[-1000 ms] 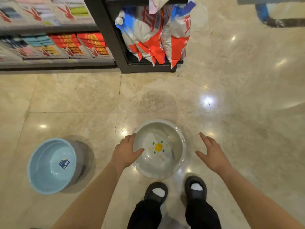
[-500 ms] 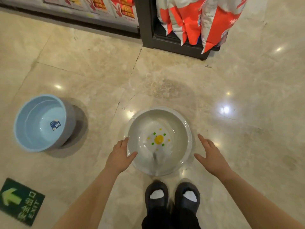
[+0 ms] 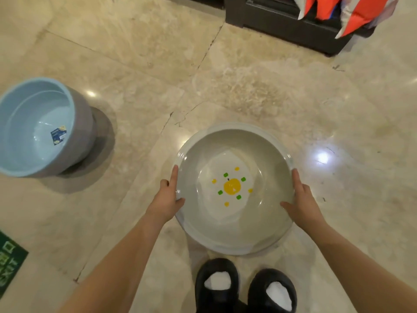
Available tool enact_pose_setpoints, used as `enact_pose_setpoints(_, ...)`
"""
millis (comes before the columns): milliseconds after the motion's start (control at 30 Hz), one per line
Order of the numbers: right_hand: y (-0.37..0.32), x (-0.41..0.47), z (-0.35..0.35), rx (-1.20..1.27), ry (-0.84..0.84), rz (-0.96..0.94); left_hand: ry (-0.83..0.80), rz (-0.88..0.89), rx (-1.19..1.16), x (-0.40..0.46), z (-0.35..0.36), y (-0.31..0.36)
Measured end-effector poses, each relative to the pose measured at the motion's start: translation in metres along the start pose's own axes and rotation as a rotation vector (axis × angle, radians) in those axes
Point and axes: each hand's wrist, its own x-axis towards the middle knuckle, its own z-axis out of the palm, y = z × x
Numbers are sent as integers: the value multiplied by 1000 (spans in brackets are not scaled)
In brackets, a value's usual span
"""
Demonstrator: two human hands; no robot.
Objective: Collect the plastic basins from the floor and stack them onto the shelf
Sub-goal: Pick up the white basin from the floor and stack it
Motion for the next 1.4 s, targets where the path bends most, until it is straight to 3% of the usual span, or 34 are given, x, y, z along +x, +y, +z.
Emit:
enact_pose_setpoints(133, -30, -21, -39, -29, -52, -5, -12, -26, -32, -37, -45, 13)
enact_pose_setpoints(267, -102, -80, -129, -78, -88, -79, 0, -51, -68, -118, -126, 46)
enact_pose_setpoints(500, -245, -207, -297, -118, -108, -201, 176, -51, -149, -291, -285, 124)
enact_pose_setpoints(733, -336, -295, -385, -172, -113, -379, 298, -60, -204, -425, -376, 153)
enact_pose_setpoints(867, -374, -334, -399, -173, -76, -433, 357, -94, -258, -491, -403, 147)
enact_pose_setpoints(1067, -461, -375, -382, -250, -164, -594, 488, -203, -365, -565, -421, 98)
enact_pose_setpoints(1200, -533, -396, -346, -322, -190, -772, 588, -288, -434, -589, -443, 46)
enact_pose_setpoints(1400, -641, -420, -261, -340, -213, -843, 646, -367, -507, -603, -491, -57)
